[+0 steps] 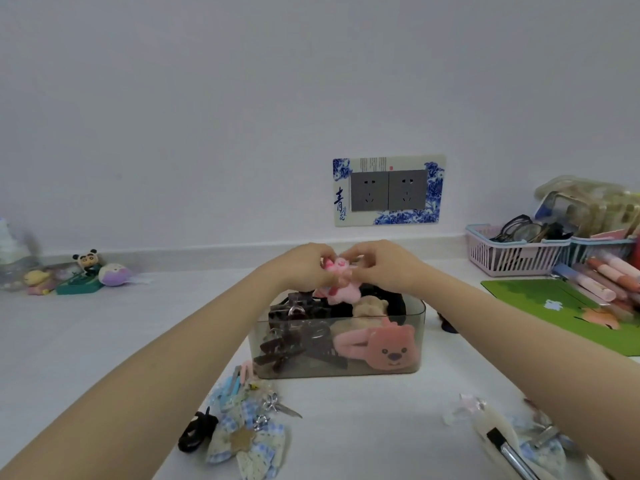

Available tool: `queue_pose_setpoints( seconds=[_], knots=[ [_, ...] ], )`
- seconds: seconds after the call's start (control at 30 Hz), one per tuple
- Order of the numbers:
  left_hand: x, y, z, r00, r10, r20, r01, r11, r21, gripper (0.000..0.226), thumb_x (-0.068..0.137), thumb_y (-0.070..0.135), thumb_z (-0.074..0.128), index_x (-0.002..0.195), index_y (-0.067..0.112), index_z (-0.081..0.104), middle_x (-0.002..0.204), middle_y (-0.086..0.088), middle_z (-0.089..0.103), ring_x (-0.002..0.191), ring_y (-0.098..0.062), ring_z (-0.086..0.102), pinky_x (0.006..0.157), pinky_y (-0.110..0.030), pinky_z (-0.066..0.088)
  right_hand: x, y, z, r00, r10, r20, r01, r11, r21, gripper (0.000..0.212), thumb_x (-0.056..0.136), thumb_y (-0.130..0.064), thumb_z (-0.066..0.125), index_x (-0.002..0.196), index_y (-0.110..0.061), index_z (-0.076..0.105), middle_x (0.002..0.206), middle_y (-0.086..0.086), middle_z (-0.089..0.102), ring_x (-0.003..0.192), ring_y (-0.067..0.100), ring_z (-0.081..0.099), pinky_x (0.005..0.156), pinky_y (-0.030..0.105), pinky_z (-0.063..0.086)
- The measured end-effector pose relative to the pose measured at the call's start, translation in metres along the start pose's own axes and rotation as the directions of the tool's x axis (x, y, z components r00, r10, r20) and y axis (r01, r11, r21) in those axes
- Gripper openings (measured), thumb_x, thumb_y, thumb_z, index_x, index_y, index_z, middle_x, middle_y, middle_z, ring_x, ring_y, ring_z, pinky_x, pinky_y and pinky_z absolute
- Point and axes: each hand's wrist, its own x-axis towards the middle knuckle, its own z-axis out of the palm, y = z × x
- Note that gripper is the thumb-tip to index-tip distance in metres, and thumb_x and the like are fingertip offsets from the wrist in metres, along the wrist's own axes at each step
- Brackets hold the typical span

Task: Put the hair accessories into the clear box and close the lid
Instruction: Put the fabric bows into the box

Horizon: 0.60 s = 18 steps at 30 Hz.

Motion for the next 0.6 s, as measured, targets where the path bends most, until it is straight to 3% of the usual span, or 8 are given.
queue_pose_setpoints(
  seconds=[0.07,0.13,0.2,0.3,0.37,0.47,0.6],
  knots=[
    [0.006,-0.003,-0.003,0.998,-0.043,0.051,0.041,0.998,0.04,0.037,0.081,0.03,0.07,0.109,0.014,0.052,0.074,0.004,0.062,0.066,-0.014,0.056,0.056,-0.023,0.039,0.009,-0.001,0.003,0.999,0.036,0.029,-0.036,0.999,-0.016,0.015,0.081,-0.02,0.067,0.095,-0.015,0.068,0.077,0.003,0.067,0.068,0.014,0.059,0.069,0.027,0.05],
    [0.011,-0.008,-0.004,0.993,-0.078,0.088,0.084,0.995,-0.057,0.035,0.081,0.026,0.07,0.107,0.016,0.049,0.075,-0.001,0.064,0.067,-0.016,0.059,0.058,-0.023,0.044,0.014,0.0,0.005,0.993,0.095,0.064,-0.095,0.995,-0.013,0.009,0.081,-0.019,0.066,0.086,-0.011,0.067,0.069,0.004,0.067,0.058,0.012,0.059,0.058,0.022,0.048],
    [0.016,-0.016,-0.004,0.993,-0.1,0.056,0.109,0.977,-0.186,0.032,0.081,0.025,0.071,0.104,0.015,0.052,0.08,-0.006,0.064,0.068,-0.017,0.058,0.057,-0.021,0.048,0.017,0.003,0.006,0.98,0.168,0.108,-0.174,0.984,0.048,0.009,0.082,-0.02,0.064,0.076,-0.013,0.063,0.064,0.004,0.065,0.053,0.01,0.058,0.046,0.017,0.039],
    [0.019,-0.023,0.001,0.991,-0.112,0.075,0.128,0.96,-0.248,0.024,0.081,0.024,0.071,0.097,0.014,0.057,0.082,-0.006,0.061,0.064,-0.014,0.056,0.052,-0.019,0.047,0.016,0.008,0.006,0.948,0.235,0.216,-0.257,0.963,0.08,0.013,0.081,-0.022,0.064,0.072,-0.012,0.064,0.061,0.003,0.066,0.048,0.01,0.056,0.044,0.018,0.034],
    [0.02,-0.023,0.005,0.986,-0.098,0.132,0.121,0.978,-0.173,0.018,0.079,0.023,0.073,0.091,0.015,0.062,0.083,-0.005,0.063,0.067,-0.013,0.057,0.058,-0.02,0.049,0.015,0.009,0.01,0.932,0.24,0.272,-0.241,0.97,-0.029,0.015,0.078,-0.025,0.066,0.074,-0.011,0.069,0.065,0.003,0.067,0.05,0.011,0.055,0.048,0.021,0.037],
    [0.019,-0.02,0.007,0.983,-0.085,0.161,0.1,0.991,-0.085,0.021,0.076,0.018,0.076,0.094,0.011,0.069,0.089,-0.008,0.069,0.078,-0.019,0.064,0.073,-0.026,0.055,0.015,0.006,0.016,0.955,0.21,0.208,-0.16,0.959,-0.232,0.021,0.075,-0.03,0.069,0.081,-0.011,0.074,0.071,0.002,0.065,0.066,0.014,0.055,0.064,0.026,0.044],
    [0.017,-0.023,0.005,0.978,-0.108,0.181,0.111,0.994,-0.006,0.027,0.075,0.016,0.076,0.102,0.014,0.071,0.101,-0.012,0.074,0.086,-0.022,0.068,0.091,-0.037,0.054,0.014,0.005,0.022,0.971,0.189,0.147,-0.148,0.956,-0.254,0.021,0.07,-0.033,0.075,0.08,-0.015,0.074,0.06,-0.007,0.062,0.061,0.01,0.056,0.061,0.022,0.045]
  ],
)
